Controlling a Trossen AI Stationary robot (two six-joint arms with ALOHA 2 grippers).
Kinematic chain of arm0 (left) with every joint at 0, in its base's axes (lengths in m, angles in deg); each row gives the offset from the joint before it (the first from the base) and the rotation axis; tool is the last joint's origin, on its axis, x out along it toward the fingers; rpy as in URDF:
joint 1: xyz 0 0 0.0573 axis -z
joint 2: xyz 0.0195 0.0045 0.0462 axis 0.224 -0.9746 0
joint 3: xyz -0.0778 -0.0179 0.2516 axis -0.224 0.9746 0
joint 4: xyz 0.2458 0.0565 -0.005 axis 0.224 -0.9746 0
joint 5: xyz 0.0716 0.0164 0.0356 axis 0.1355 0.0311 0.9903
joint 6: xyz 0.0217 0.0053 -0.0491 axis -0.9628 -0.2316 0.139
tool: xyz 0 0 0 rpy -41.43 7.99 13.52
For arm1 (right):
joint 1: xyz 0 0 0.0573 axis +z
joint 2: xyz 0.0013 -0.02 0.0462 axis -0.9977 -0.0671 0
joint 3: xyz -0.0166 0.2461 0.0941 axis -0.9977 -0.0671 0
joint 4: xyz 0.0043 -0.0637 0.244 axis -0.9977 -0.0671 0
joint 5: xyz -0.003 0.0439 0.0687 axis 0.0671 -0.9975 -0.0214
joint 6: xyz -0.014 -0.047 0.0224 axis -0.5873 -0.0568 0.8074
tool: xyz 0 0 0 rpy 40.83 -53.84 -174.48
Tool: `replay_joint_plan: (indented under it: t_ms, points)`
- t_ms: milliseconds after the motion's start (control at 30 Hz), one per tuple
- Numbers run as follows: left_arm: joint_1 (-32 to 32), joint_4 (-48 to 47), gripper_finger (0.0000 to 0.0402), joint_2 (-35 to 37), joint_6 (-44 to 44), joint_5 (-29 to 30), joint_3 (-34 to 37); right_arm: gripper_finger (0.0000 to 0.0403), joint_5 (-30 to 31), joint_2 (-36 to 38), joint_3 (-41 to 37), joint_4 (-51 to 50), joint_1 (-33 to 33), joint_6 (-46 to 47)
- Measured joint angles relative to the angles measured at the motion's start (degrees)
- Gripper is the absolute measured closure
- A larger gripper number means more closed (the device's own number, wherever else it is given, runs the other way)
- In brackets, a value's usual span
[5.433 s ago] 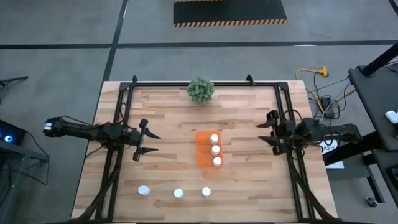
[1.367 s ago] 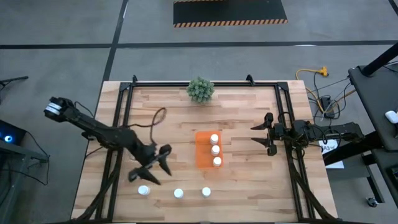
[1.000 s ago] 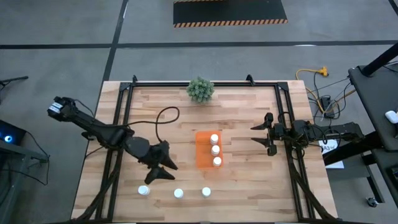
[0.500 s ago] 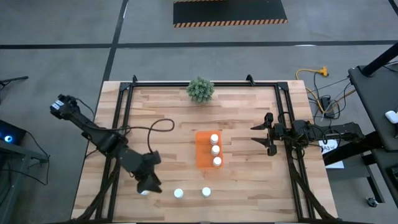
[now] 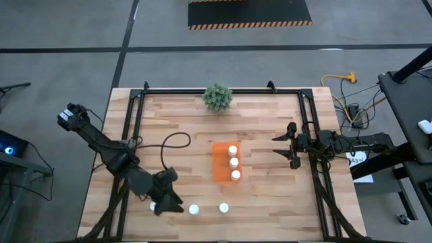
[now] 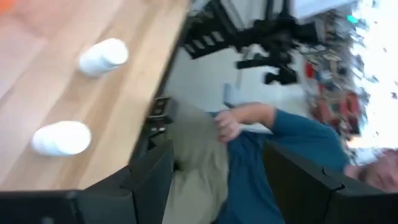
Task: Pick and place pill bottles into a basket
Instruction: Put the white pill bottle into the orange bin
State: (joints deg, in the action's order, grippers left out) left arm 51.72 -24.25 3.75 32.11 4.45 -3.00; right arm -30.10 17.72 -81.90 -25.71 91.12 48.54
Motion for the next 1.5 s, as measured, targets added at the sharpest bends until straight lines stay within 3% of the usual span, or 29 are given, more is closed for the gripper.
replay_joint_plan:
  t_ms: [133,300,400,633,833,900,1067,1267,1500]
  points:
    - [0.9,-9.5,0.0173,-4.7,5.4,2.6,-4.9,0.0193,0.0,0.0,0.0,0.0,0.0,0.0]
    - [2.3,-43.6,0.0173,-13.7,18.8,5.0,-18.3,0.0193,0.0,0.0,0.0,0.0,0.0,0.0]
    - [3.8,-55.9,0.0173,-18.7,25.3,4.7,-26.9,0.0193,0.0,0.0,0.0,0.0,0.0,-0.1]
    - [6.7,-64.3,0.0173,-25.0,35.7,2.0,-38.3,0.0193,0.0,0.0,0.0,0.0,0.0,-0.1]
    - [10.4,-73.3,0.0173,-28.4,46.2,-15.5,-38.6,0.0193,0.0,0.0,0.0,0.0,0.0,0.0]
    - [11.7,-72.4,0.0173,-29.8,48.3,-18.6,-38.4,0.0193,0.0,0.0,0.0,0.0,0.0,0.0]
    - [13.9,-72.7,0.0173,-32.9,51.9,-14.7,-42.2,0.0193,0.0,0.0,0.0,0.0,0.0,-0.1]
    - [14.5,-72.7,0.0173,-33.7,52.2,-3.6,-42.9,0.0193,0.0,0.0,0.0,0.0,0.0,0.0]
    - [14.5,-72.2,0.0173,-33.6,52.0,-4.0,-41.3,0.0193,0.0,0.0,0.0,0.0,0.0,-0.1]
